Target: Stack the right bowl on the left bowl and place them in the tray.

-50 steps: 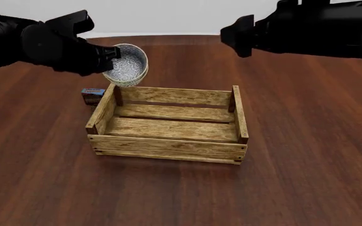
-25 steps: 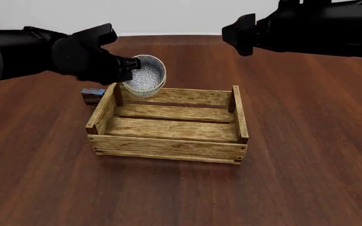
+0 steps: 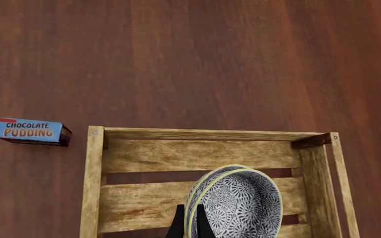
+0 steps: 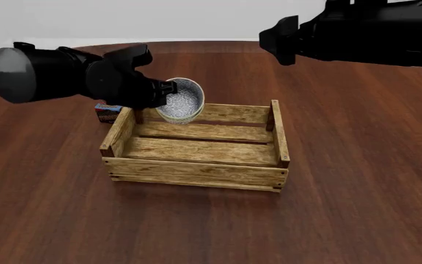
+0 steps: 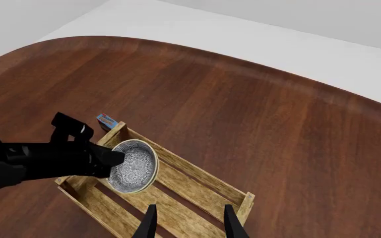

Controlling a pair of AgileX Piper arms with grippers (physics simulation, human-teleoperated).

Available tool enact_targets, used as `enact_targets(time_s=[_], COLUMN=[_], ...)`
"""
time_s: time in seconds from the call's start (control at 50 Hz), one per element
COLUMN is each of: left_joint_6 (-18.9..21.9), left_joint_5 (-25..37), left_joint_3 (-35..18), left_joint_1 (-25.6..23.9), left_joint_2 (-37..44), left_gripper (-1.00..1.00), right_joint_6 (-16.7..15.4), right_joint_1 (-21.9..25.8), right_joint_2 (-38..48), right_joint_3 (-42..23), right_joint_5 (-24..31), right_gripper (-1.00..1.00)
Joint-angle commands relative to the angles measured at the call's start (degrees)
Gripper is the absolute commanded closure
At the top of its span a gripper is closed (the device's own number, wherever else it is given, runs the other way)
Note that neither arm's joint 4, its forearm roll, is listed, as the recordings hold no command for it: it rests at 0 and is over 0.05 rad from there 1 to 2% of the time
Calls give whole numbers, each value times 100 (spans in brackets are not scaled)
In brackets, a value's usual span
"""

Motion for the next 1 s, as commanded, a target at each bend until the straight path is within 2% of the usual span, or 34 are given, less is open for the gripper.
enact_targets(time_s=[0.02,1.0], left_joint_6=[-195,-123], left_joint_5=[-321,-665], left_joint_3=[126,267], left_joint_1=[-90,-252], left_joint_2=[173,941], left_gripper=[100,100], right_joint_6=[11,9], right_joint_1=[2,32], right_joint_2=[-41,-84], right_joint_3=[4,14], right_joint_5=[10,31], right_gripper=[-100,-100])
